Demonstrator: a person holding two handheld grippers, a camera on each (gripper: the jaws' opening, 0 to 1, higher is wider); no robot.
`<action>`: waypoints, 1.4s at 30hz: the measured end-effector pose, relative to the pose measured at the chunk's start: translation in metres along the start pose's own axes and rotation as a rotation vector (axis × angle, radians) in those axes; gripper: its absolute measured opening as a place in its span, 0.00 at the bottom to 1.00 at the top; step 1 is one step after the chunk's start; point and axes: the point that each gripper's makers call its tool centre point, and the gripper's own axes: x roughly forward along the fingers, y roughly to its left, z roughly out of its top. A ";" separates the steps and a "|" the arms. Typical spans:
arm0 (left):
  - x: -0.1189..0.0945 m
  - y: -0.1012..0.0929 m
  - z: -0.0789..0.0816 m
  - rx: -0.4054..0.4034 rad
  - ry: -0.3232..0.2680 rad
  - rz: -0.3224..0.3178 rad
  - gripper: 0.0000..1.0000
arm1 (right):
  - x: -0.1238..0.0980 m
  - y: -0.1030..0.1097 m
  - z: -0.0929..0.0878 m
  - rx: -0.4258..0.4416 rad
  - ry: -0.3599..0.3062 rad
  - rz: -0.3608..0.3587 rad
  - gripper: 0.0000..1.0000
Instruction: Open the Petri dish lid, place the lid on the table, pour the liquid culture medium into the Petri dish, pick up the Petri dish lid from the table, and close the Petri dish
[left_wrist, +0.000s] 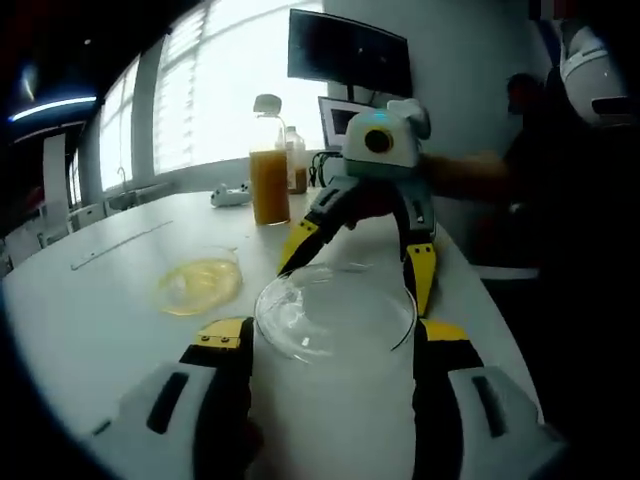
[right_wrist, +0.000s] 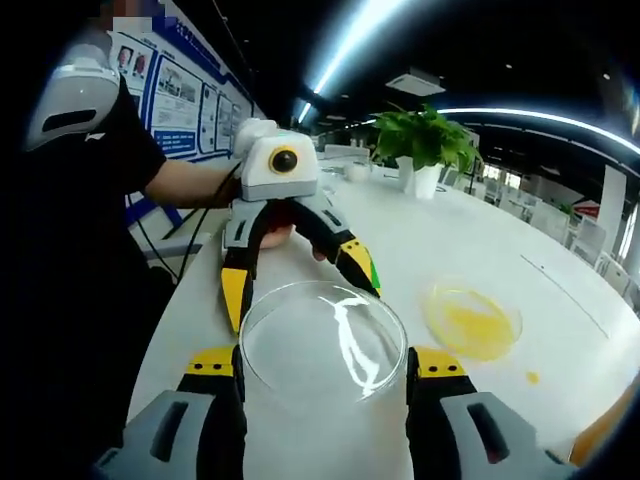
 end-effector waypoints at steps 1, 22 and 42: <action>0.000 0.001 -0.001 -0.002 0.000 -0.002 0.56 | 0.000 0.000 0.000 0.000 0.000 0.000 0.59; -0.006 0.014 0.031 0.009 -0.046 -0.001 0.55 | -0.015 -0.015 0.031 -0.030 -0.042 0.003 0.58; 0.002 0.074 0.054 0.056 -0.039 0.033 0.55 | -0.009 -0.075 0.052 -0.073 -0.021 -0.010 0.58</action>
